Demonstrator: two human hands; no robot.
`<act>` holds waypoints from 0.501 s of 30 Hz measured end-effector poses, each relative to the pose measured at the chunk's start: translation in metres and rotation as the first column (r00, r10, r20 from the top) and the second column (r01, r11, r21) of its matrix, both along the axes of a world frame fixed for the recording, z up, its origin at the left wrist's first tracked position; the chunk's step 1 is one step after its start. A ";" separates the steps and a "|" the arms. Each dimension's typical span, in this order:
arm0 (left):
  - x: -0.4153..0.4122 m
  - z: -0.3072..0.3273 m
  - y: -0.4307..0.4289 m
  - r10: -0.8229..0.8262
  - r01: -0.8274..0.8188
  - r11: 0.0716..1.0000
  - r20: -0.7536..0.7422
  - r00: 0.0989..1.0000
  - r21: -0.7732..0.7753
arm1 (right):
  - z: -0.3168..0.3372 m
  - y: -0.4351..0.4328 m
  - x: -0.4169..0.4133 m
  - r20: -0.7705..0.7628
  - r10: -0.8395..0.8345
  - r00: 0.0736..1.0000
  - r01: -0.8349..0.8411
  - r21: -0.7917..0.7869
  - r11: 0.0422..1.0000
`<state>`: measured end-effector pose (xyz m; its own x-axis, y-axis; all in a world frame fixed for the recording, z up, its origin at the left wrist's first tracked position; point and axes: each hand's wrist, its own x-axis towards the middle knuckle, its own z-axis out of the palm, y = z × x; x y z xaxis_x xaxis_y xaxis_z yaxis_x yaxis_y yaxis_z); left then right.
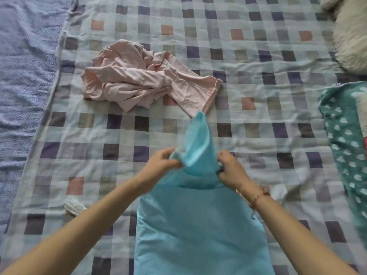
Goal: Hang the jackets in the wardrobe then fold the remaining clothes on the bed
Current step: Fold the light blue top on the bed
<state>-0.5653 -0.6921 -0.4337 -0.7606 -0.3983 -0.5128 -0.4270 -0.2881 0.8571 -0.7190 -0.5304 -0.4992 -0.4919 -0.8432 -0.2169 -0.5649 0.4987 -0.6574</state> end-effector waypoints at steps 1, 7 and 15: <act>0.020 0.007 0.012 -0.150 0.146 0.986 -0.046 0.988 -0.087 | 0.002 0.020 0.010 -0.130 0.084 0.988 -0.089 -0.032 0.996; 0.111 -0.025 0.080 -0.802 0.913 0.198 0.477 0.360 -0.356 | -0.005 0.130 0.054 -0.233 0.194 0.953 -0.167 0.129 0.977; 0.103 -0.069 0.127 -0.589 0.773 0.458 0.501 0.634 -0.439 | 0.000 0.127 0.072 0.385 -0.813 0.437 0.605 0.543 0.582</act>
